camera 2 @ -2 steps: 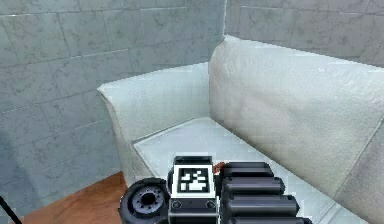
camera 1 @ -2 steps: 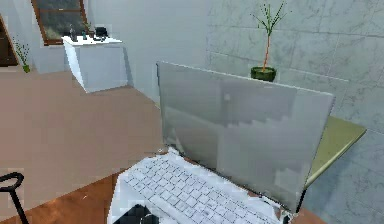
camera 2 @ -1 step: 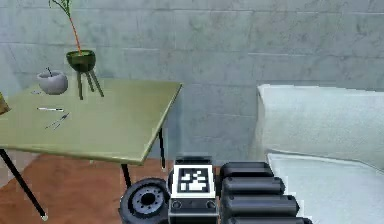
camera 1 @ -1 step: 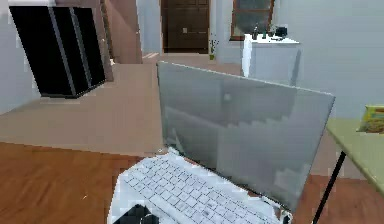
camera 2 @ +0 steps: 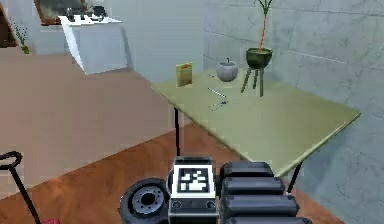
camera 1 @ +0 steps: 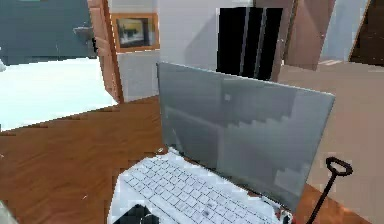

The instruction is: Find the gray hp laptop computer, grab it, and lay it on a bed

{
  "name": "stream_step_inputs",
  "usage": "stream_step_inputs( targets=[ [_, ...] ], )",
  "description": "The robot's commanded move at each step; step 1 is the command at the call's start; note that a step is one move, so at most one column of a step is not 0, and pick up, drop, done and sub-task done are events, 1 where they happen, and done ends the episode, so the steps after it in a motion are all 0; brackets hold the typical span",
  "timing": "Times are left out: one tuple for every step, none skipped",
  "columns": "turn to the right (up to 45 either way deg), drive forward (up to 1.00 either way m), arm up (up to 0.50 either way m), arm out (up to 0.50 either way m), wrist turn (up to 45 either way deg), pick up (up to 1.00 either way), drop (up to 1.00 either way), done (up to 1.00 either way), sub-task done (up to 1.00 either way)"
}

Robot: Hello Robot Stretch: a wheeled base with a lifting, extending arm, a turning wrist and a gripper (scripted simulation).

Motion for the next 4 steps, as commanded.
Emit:
stream_step_inputs(
  targets=[
    [-33.0,0.0,0.0,0.0,0.0,0.0,0.0,0.0,0.0],
    [0.0,0.6,0.0,0.0,0.0,0.0,0.0,0.0,0.0],
    [0.0,0.7,0.0,0.0,0.0,0.0,0.0,0.0,0.0],
    [-6.0,0.0,0.0,0.0,0.0,0.0,0.0,0.0,0.0]
  ],
)
